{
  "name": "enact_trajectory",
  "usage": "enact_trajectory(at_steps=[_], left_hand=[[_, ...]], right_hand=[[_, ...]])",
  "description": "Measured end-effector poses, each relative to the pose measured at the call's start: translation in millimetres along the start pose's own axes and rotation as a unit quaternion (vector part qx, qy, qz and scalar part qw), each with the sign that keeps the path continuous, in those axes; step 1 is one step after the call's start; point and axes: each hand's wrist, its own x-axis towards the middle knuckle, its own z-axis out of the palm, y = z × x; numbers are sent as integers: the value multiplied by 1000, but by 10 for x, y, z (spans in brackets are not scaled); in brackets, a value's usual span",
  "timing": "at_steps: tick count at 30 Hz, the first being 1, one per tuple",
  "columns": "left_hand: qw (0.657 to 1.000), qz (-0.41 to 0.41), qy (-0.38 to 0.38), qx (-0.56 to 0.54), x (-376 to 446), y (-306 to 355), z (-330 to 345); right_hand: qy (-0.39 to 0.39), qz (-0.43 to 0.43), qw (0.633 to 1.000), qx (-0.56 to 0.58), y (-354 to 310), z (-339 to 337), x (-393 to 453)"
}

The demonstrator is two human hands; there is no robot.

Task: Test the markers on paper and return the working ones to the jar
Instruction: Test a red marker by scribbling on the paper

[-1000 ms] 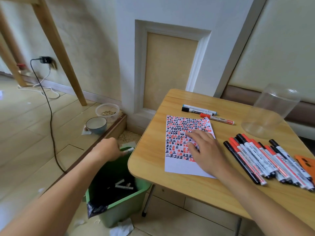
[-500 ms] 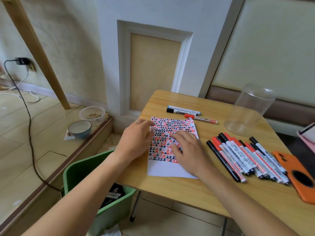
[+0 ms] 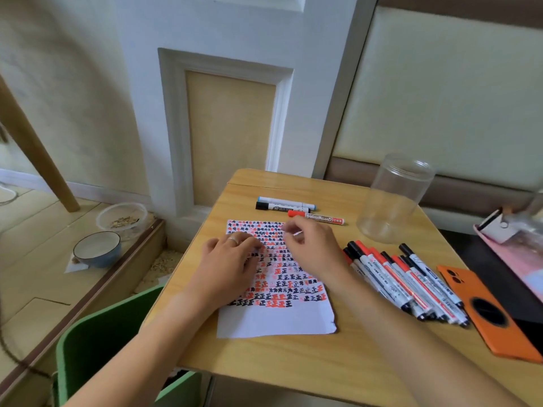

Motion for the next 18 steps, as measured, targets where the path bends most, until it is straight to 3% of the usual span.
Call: enact_trajectory(at_steps=[4,9,18], left_hand=[[1000,3,-2,-13,0,-17,-10],[1000,6,0,-11,-5,-14,-11],[1000,13,-1,-11,-15,9,-36]], right_hand=[[75,40,991,-106,165,-102,472],[74,77,965,-238,362,-111,735],[56,8,952,-302,488,-100,764]])
